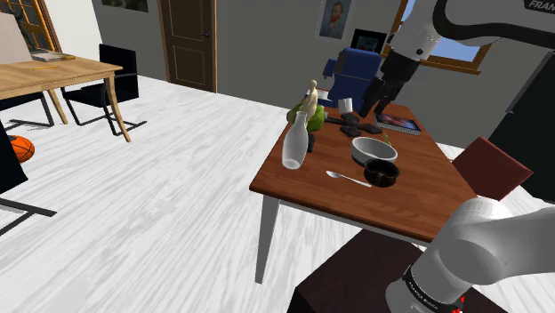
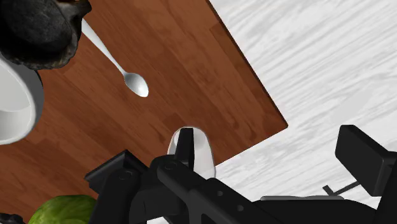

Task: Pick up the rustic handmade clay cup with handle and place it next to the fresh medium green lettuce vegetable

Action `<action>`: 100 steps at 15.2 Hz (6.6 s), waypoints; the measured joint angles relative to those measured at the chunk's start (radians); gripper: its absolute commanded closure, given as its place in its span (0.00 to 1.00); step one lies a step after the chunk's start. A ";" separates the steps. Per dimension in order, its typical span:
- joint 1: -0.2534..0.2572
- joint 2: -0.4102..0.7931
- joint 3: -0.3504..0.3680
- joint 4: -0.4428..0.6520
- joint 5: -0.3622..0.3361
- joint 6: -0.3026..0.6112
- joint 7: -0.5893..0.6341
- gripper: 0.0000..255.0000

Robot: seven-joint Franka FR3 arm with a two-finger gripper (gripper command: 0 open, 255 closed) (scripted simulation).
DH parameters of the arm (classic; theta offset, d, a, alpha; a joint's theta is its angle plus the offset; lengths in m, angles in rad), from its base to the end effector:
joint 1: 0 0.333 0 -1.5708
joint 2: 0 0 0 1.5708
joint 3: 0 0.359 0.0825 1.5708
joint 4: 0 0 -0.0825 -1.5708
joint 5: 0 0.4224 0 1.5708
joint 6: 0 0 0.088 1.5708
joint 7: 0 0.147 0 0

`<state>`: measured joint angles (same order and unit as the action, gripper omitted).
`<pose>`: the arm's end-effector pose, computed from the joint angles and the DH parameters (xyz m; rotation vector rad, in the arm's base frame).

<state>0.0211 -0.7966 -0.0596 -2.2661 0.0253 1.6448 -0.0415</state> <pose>0.3252 -0.0161 0.6380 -3.0672 -0.0269 -0.2714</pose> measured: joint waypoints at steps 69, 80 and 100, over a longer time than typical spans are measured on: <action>-0.236 0.325 -0.295 -0.296 -0.301 0.534 -0.183 1.00; -0.232 0.269 -0.270 -0.190 -0.285 0.373 -0.194 1.00; -0.218 0.260 -0.235 0.069 -0.251 0.104 -0.219 1.00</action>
<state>-0.1965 -0.5370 -0.2944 -2.1966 -0.2260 1.7492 -0.2602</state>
